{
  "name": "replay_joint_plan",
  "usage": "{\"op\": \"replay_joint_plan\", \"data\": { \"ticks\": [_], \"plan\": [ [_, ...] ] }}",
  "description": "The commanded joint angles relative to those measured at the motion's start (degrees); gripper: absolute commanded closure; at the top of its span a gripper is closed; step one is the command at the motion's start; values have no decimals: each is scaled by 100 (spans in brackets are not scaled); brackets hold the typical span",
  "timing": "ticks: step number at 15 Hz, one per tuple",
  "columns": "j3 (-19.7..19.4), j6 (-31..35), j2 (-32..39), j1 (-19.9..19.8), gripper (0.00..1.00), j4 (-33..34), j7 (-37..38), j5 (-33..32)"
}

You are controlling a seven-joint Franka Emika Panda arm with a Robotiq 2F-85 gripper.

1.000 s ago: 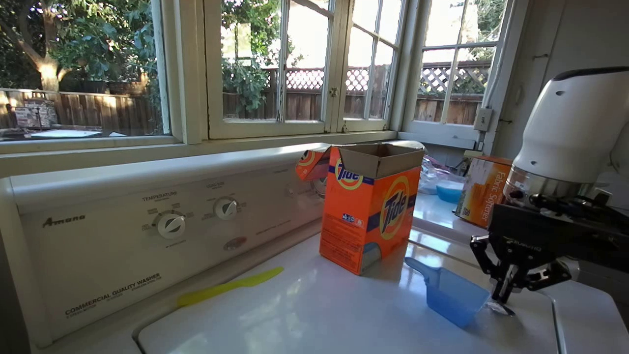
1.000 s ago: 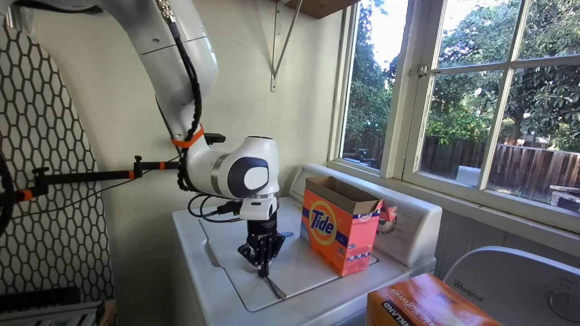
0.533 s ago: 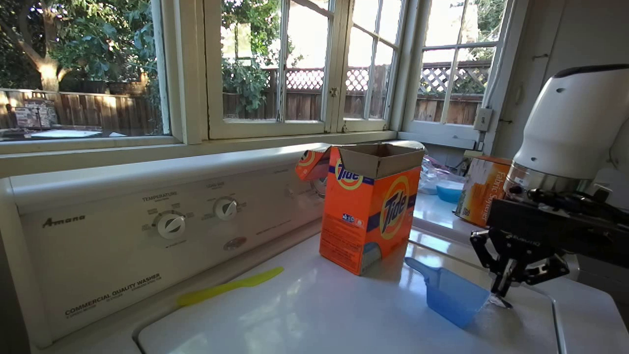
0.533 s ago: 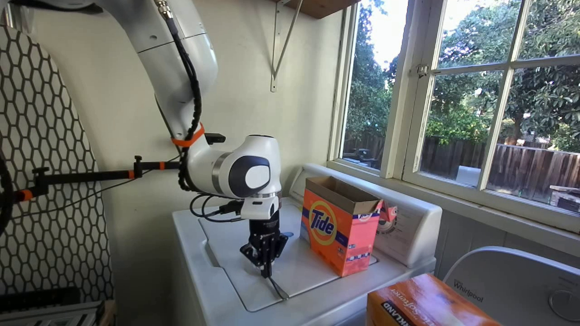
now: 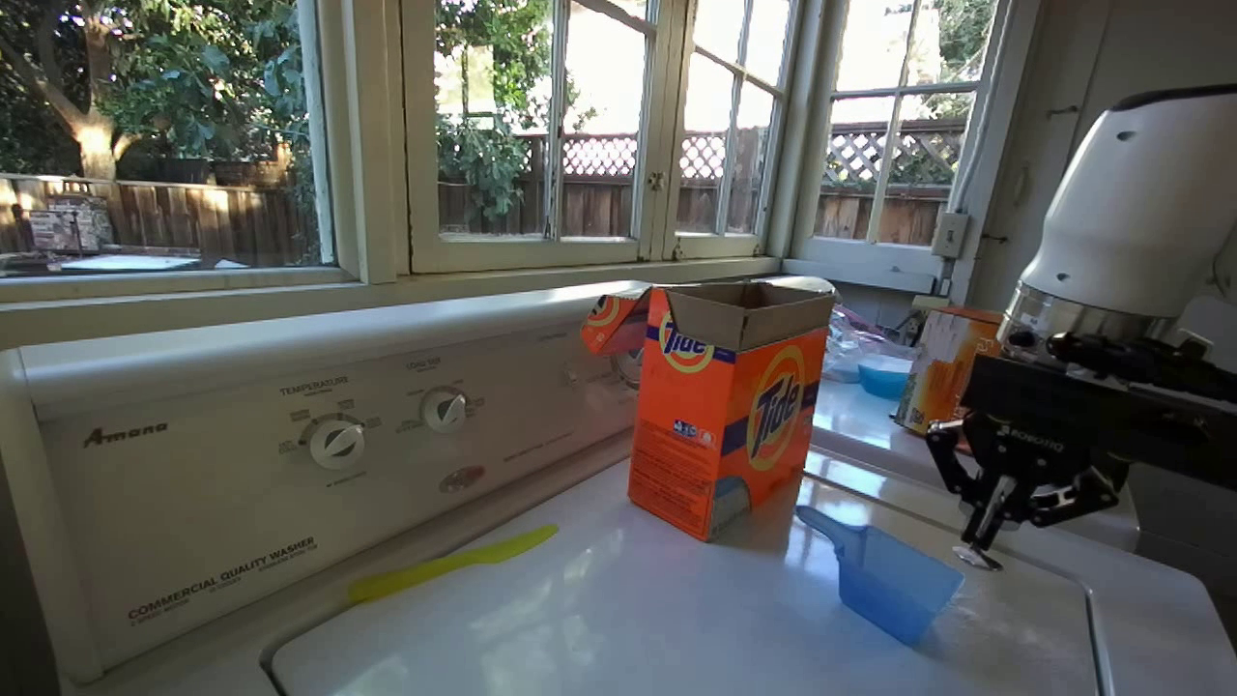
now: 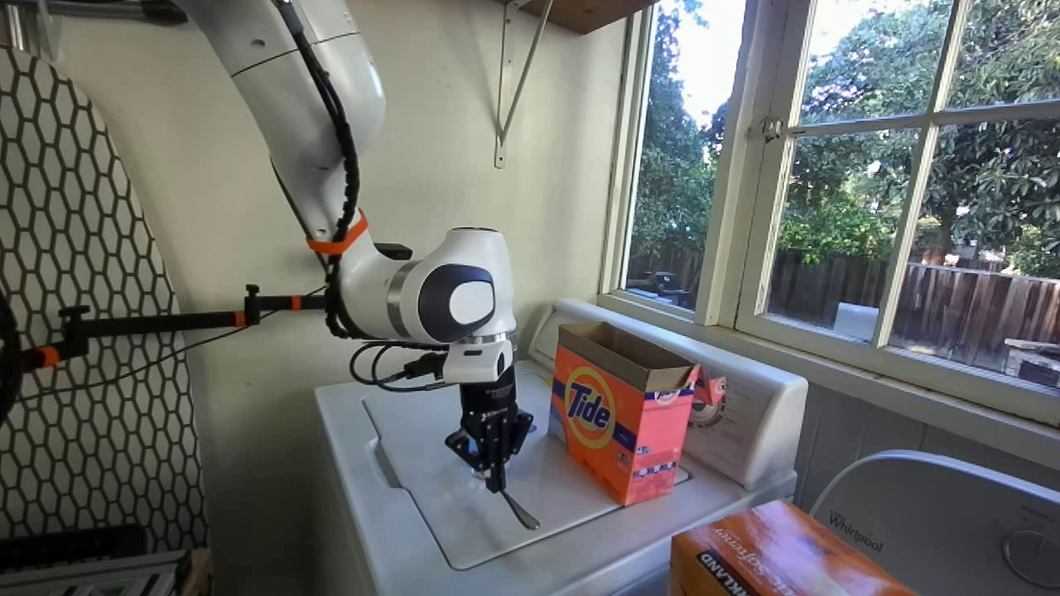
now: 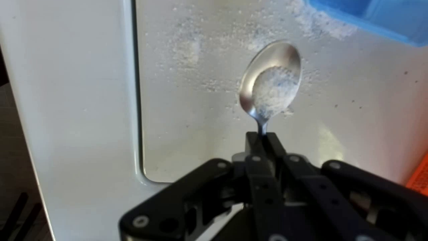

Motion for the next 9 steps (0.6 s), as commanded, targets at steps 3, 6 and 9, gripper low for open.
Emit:
{"op": "replay_joint_plan", "data": {
  "ticks": [3, 6, 9],
  "plan": [
    [94, -664, -393, -26, 98, 96, 244, -402],
    [189, -899, -467, -61, 98, 284, 249, -511],
    [260, -948, -494, -100, 98, 457, 228, -491]
  ]
}}
